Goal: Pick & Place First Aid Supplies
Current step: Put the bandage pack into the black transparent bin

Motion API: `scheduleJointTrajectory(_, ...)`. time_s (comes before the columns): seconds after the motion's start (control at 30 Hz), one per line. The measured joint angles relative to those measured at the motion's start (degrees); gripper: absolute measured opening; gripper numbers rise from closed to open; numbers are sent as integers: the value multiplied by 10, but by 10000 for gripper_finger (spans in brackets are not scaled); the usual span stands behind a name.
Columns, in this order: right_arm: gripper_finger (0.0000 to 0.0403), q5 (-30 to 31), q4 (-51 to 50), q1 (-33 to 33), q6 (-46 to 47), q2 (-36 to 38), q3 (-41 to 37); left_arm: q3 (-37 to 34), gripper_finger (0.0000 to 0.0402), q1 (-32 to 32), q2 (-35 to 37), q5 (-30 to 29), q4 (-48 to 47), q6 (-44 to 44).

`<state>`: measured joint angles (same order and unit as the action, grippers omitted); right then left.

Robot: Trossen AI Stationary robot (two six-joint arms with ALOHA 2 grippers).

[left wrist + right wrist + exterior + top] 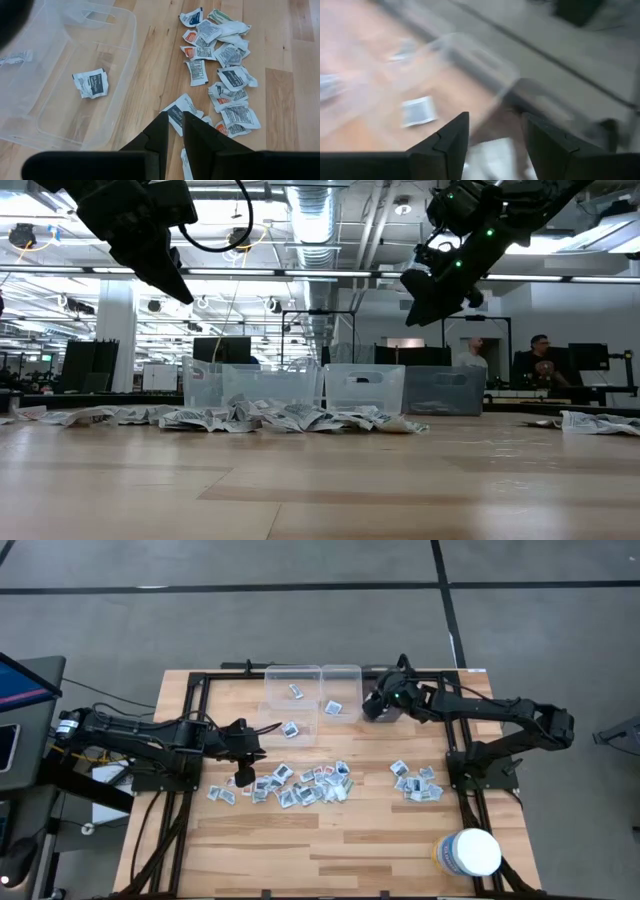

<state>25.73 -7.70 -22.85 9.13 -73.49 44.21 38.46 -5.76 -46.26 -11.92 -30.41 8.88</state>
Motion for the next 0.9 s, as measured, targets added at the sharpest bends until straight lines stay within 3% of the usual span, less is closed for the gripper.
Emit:
scheduleJointTrajectory(0.2, 153, -187, 0, 13, -36, 0, 0, 0, 56, 0, 0, 0, 0, 0)
scheduleJointTrajectory(0.33, 138, -261, 0, 49, -89, 0, 0, 0, 56, 0, 0, 0, 0, 0)
scheduleJointTrajectory(0.63, 131, -273, 2, 141, -109, -25, -5, 0, 56, 0, 0, 0, 0, 0)
scheduleJointTrajectory(0.9, 147, -273, 31, 218, -86, -134, -5, 0, 56, 0, 0, 1, 0, 0)
